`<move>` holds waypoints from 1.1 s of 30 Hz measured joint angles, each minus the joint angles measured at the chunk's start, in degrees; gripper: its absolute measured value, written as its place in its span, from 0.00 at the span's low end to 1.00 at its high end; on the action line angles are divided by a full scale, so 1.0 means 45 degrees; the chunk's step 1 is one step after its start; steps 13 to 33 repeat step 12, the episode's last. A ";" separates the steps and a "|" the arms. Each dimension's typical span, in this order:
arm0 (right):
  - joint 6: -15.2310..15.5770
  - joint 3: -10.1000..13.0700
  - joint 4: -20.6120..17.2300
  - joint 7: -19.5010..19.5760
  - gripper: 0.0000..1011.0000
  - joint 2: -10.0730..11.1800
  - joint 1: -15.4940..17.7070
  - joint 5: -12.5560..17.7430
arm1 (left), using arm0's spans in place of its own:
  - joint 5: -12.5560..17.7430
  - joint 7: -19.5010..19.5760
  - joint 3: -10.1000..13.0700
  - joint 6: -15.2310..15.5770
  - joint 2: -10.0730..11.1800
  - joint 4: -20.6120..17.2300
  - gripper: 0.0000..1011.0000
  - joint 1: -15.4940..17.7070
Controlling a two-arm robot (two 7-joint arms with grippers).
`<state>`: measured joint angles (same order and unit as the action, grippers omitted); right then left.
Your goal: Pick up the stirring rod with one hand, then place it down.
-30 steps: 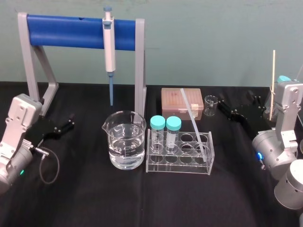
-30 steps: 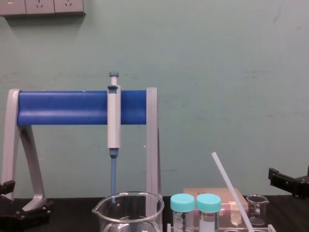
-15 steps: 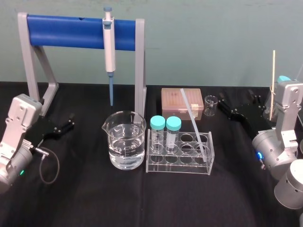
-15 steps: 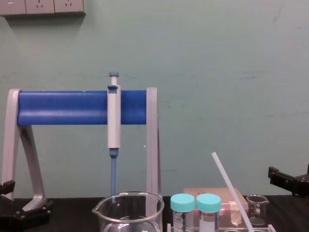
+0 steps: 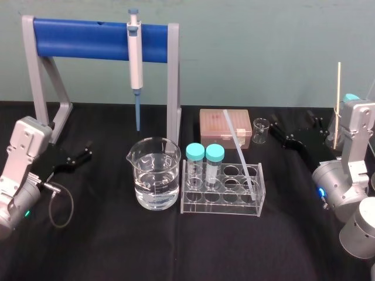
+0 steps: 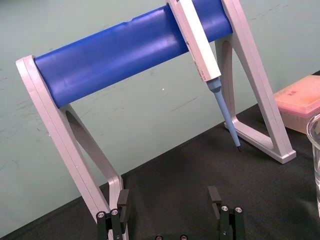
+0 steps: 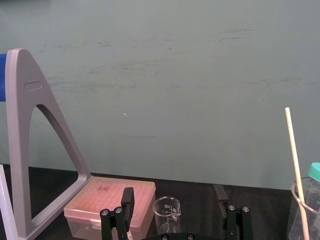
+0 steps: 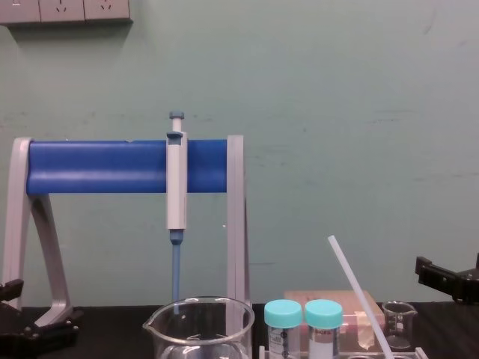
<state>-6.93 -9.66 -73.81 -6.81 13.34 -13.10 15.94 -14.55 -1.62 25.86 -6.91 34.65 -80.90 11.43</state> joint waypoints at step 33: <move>0.0000 0.0000 0.0000 -0.0001 0.99 -0.0001 0.0000 0.0006 | 0.0000 0.0000 0.0000 0.0001 0.0000 0.0000 0.99 -0.0001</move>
